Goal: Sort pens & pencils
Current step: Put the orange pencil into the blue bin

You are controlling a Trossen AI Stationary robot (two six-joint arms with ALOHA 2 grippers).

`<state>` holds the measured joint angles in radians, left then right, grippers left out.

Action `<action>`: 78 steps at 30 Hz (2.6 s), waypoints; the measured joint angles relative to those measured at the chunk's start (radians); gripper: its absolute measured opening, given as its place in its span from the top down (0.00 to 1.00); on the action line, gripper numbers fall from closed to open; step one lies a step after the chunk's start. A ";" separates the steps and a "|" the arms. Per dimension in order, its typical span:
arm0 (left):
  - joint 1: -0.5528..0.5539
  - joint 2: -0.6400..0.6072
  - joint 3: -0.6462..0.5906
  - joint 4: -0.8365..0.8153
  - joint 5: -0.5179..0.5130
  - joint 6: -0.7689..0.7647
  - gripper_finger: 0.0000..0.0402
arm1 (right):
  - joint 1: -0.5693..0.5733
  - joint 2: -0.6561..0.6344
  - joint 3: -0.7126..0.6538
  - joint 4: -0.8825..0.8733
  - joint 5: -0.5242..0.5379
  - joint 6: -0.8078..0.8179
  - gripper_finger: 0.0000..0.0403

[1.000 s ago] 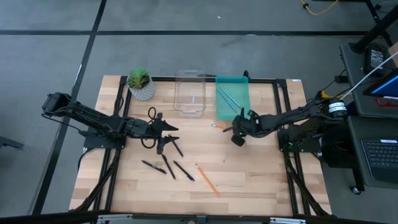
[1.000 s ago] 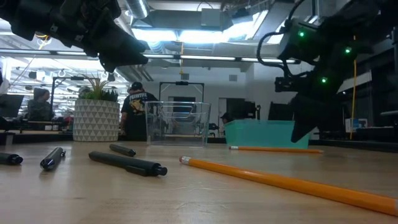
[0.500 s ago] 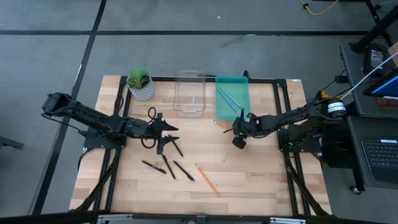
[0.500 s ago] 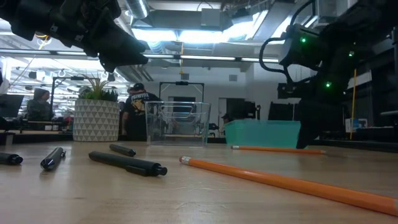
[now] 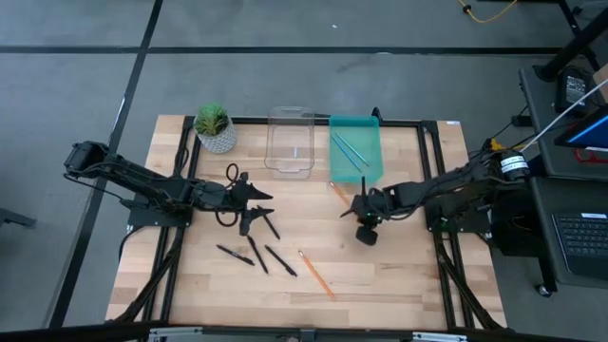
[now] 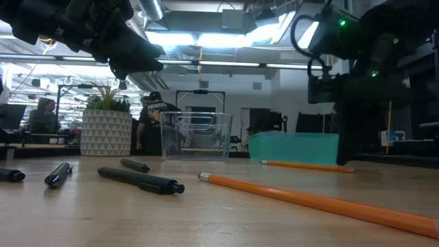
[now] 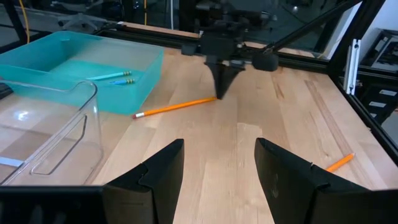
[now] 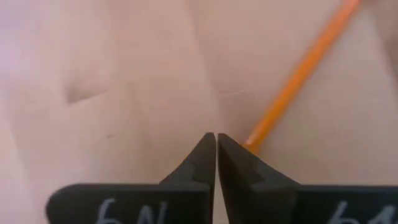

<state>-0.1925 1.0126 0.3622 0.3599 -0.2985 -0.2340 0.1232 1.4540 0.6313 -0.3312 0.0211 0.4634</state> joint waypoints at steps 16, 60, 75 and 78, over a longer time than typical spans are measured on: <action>0.000 0.000 0.000 0.000 0.000 0.007 0.53 | 0.038 0.000 0.091 -0.001 0.118 -0.027 0.80; 0.000 0.000 0.000 -0.010 0.000 0.008 0.53 | 0.049 0.213 0.096 0.014 0.225 -0.109 0.67; 0.000 0.000 0.000 -0.008 0.000 0.008 0.53 | 0.060 0.213 0.097 0.023 0.115 -0.207 0.91; 0.000 0.000 0.000 -0.008 0.000 0.008 0.53 | 0.064 0.213 0.097 0.024 0.117 -0.207 0.90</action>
<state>-0.1925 1.0122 0.3622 0.3524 -0.2981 -0.2256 0.1871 1.6669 0.7280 -0.3073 0.1378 0.2565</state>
